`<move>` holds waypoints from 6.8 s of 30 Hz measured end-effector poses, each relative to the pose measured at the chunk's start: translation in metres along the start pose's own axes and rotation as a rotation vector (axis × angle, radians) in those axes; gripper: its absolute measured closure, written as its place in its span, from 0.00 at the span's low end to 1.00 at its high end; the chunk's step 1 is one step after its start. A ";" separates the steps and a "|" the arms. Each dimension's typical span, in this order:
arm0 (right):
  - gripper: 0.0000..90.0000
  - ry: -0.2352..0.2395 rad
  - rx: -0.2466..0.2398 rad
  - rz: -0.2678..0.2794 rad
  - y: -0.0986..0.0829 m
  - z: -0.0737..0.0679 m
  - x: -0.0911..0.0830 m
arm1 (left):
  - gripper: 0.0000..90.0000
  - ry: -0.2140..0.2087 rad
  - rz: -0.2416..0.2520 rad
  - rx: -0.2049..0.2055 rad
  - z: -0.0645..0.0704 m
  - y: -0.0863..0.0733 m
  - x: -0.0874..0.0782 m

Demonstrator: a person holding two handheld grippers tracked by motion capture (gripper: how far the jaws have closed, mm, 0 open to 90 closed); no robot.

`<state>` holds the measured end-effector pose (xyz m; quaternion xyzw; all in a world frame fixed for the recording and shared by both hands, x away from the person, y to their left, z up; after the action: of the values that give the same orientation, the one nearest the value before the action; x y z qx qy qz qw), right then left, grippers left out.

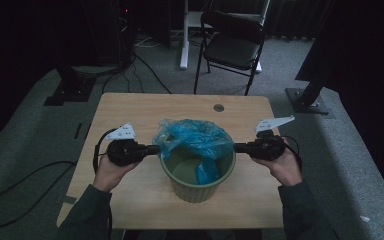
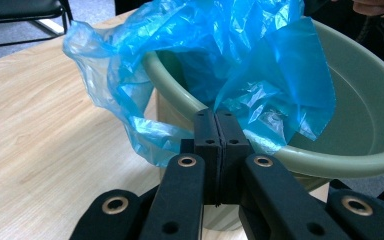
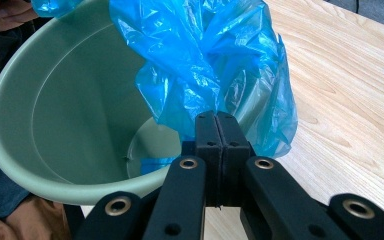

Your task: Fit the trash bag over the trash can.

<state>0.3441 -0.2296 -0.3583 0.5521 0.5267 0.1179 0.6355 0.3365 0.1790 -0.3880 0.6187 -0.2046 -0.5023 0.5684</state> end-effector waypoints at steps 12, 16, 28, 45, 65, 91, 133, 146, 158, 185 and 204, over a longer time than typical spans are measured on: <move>1.00 0.007 0.015 -0.031 -0.010 -0.007 -0.005 | 1.00 -0.038 -0.020 -0.027 0.008 -0.020 -0.003; 1.00 0.017 0.020 -0.037 -0.012 -0.008 -0.006 | 1.00 -0.061 -0.038 -0.019 0.013 -0.024 0.003; 1.00 0.040 0.019 -0.049 -0.018 -0.014 -0.009 | 1.00 -0.087 -0.043 -0.016 0.022 -0.027 0.006; 1.00 -0.005 0.072 0.012 -0.017 0.001 -0.003 | 1.00 -0.064 -0.030 -0.038 0.017 -0.026 0.018; 1.00 -0.028 0.028 0.012 -0.019 -0.005 -0.006 | 1.00 -0.122 -0.054 -0.025 0.033 -0.030 0.040; 1.00 0.012 -0.018 0.008 -0.029 -0.026 -0.008 | 1.00 -0.132 -0.067 -0.043 0.035 -0.041 0.047; 1.00 0.007 -0.031 0.011 -0.035 -0.027 -0.008 | 0.73 -0.025 0.057 -0.050 0.030 -0.024 0.003; 1.00 0.014 -0.033 0.013 -0.035 -0.028 -0.008 | 0.66 0.042 0.086 0.001 0.029 0.002 0.011; 1.00 0.028 -0.030 0.017 -0.035 -0.027 -0.008 | 0.56 0.095 0.058 0.083 0.031 0.014 0.023; 1.00 0.024 -0.032 0.020 -0.038 -0.028 -0.010 | 1.00 0.115 0.076 0.105 0.035 0.010 0.018; 1.00 0.022 -0.025 0.019 -0.043 -0.027 -0.013 | 1.00 0.131 0.099 0.062 0.028 0.001 0.006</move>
<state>0.2984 -0.2389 -0.3821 0.5475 0.5270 0.1367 0.6354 0.3153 0.1600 -0.3847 0.6567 -0.2128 -0.4253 0.5853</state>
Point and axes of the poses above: each handheld gripper's, and its own axes: x roughly forward along the jaws, y roughly out of its top, z roughly to its right, the point moved 1 cm from there along x, roughly forward along the jaws, and after that the axes turned 7 degrees about z, right-handed, at the moved point
